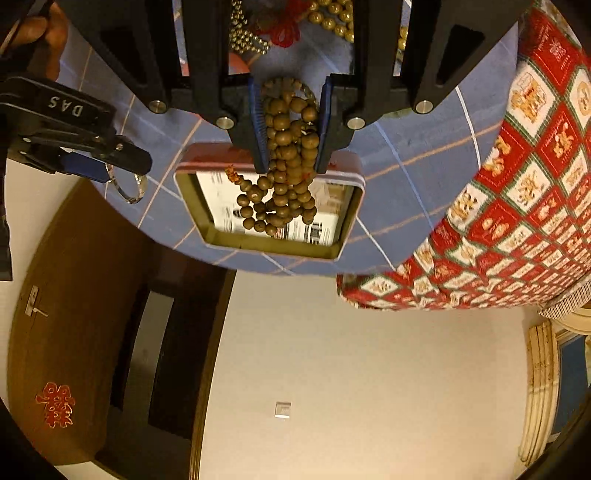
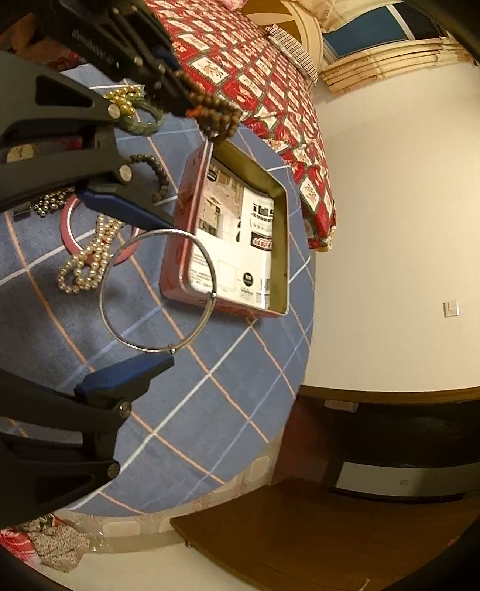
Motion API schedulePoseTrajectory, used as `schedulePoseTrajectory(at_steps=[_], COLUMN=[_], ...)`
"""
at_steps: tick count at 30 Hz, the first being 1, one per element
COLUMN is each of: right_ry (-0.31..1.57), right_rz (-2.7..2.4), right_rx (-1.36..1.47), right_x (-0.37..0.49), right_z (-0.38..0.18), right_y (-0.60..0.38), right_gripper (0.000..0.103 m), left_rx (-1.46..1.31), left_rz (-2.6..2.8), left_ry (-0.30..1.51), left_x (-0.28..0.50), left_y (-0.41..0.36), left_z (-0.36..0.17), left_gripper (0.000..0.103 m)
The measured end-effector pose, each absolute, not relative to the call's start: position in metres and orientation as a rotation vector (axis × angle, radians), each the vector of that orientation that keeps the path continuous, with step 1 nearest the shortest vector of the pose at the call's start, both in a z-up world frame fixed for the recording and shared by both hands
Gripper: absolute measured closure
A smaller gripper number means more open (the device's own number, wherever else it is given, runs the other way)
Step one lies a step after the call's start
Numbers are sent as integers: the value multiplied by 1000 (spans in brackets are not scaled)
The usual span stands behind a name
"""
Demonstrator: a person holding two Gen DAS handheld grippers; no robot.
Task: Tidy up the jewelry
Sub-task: 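Carry the bead strand and silver bangle into the pink tin and open both tools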
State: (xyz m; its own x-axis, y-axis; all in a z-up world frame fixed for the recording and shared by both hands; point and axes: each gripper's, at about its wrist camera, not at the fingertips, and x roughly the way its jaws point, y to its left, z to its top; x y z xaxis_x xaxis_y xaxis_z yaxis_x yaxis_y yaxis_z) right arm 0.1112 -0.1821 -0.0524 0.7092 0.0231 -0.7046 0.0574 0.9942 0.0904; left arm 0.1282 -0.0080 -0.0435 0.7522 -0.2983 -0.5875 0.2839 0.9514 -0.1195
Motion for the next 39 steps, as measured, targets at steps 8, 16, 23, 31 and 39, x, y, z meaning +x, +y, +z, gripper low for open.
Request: schedulePoseTrajectory(at_steps=[8,16,23,31,39], right_ry=[746,711,759,782,781], right_rz=[-32,-16,54,55,108], right_rx=[61,76,122,108,109], right_x=[132,173,211,235,245], right_z=[-38,-38,-70,-89,-94], right_y=[-170,-169,-169,-168,-168], right_gripper=[33,33,33,33,28], left_rx=[-45,-64,-59,-59,-65], left_rz=[-323,-334,-321,-294,-254], left_ry=[612,644,724,789,797], left_x=[148,187,223,256,267], left_y=[-9,-20,-26,-25,-22], left_z=[-34,-47,-77,-99,-104], left_gripper=[78,78,78,78,77])
